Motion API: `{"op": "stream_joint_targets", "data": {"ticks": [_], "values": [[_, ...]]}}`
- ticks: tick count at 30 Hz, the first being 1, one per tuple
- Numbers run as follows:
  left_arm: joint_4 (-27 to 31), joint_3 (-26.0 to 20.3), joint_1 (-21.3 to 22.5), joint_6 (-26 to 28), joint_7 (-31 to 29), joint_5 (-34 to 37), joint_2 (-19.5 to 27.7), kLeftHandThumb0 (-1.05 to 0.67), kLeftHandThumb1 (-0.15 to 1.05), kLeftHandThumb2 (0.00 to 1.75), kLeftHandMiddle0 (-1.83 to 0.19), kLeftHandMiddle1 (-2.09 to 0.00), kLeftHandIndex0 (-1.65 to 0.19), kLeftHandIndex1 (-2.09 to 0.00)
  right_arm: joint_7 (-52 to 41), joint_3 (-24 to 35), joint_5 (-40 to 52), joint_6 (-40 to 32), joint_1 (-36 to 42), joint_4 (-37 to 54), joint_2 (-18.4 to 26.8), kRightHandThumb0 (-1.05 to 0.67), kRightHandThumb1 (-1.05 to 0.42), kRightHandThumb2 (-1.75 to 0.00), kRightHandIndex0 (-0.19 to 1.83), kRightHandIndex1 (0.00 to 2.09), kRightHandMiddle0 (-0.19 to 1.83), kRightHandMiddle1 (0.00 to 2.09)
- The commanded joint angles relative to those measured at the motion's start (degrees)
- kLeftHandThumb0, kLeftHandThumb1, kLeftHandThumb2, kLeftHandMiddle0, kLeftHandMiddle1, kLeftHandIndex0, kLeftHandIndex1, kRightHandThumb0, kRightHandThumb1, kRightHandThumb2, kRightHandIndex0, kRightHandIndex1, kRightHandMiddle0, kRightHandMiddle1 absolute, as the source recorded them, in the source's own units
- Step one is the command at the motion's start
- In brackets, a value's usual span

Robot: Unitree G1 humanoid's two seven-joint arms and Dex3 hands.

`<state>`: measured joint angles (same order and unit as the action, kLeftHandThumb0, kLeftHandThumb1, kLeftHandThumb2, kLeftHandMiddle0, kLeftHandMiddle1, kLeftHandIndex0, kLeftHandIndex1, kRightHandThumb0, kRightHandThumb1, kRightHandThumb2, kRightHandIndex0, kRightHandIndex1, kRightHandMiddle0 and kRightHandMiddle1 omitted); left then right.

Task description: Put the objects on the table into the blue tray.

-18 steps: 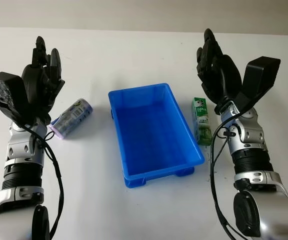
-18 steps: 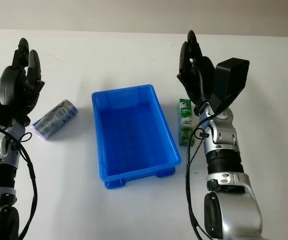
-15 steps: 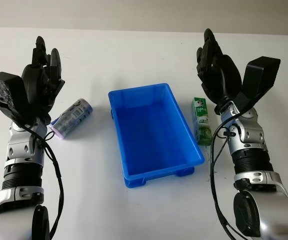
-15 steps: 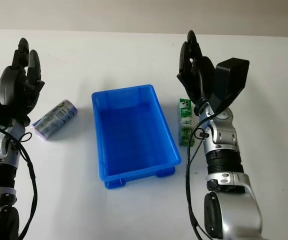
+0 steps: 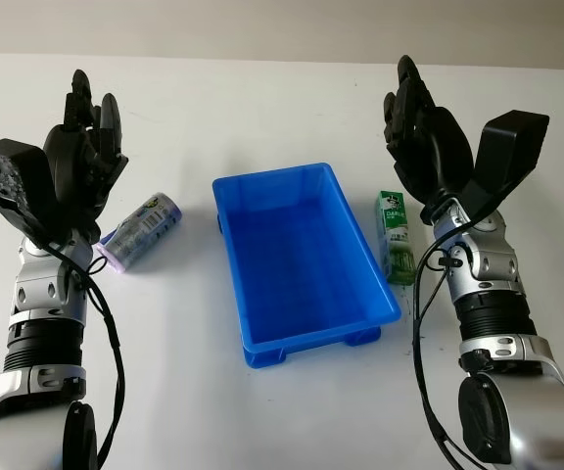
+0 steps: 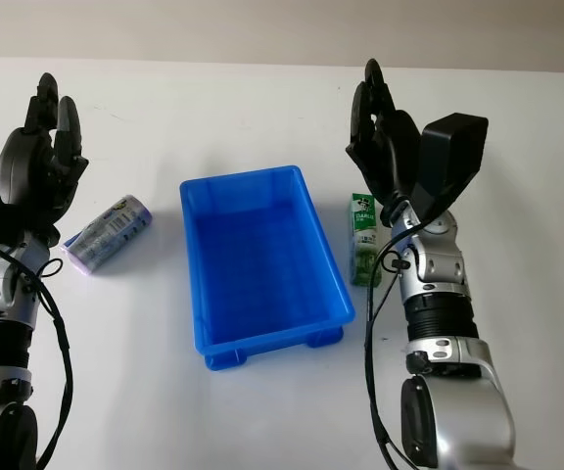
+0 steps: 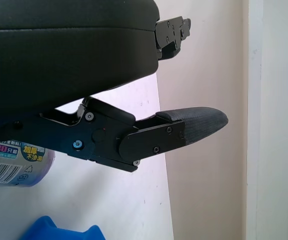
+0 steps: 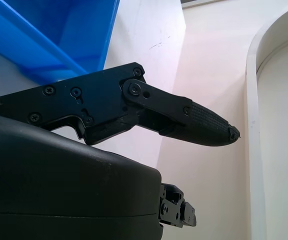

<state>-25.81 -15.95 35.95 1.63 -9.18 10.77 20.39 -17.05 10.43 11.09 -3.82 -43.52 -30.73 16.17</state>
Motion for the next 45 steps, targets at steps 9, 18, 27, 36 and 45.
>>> {"op": "stream_joint_targets", "data": {"ticks": [9, 18, 27, 36, 45], "values": [[0.5, 0.1, -0.3, 0.0, -0.3, -0.1, 0.6, -0.76, 1.05, 0.65, 0.19, 0.00, 0.19, 0.00, -5.4, -0.1, -1.6, -0.2, -1.8, 4.2, 9.1, -0.77, -1.05, -0.62, -0.19, 0.00, -0.19, 0.00], [-0.1, 0.5, 0.4, 0.5, -0.6, -0.4, 0.8, -0.77, 1.05, 0.64, 0.19, 0.00, 0.19, 0.00, -10.6, -6.5, -14.8, 12.6, -5.3, -1.4, 21.0, -0.80, -1.05, -0.39, -0.18, 0.02, -0.17, 0.03], [-1.0, 0.5, 1.0, 0.3, -1.4, -0.4, 1.0, -0.75, 1.05, 0.64, 0.19, 0.00, 0.19, 0.00, -10.3, -14.3, -29.0, 24.9, -8.6, -4.7, 29.0, -0.64, -0.84, -0.02, -0.10, 0.07, -0.08, 0.08], [-1.0, 1.0, 1.3, 1.0, -0.9, -0.9, 1.5, -0.75, 1.05, 0.65, 0.19, 0.00, 0.19, 0.00, -1.4, -23.9, -47.4, 43.0, -12.2, -11.0, 36.8, -0.53, -0.80, -0.05, -0.06, 0.08, 0.00, 0.09], [-1.8, 1.2, 1.8, 1.2, -2.0, -1.1, 2.1, -0.74, 1.05, 0.65, 0.19, 0.00, 0.19, 0.00, 12.1, -30.3, -60.3, 56.9, -13.8, -16.1, 41.6, -0.44, -0.83, -0.07, 0.05, 0.09, 0.09, 0.09]]}}
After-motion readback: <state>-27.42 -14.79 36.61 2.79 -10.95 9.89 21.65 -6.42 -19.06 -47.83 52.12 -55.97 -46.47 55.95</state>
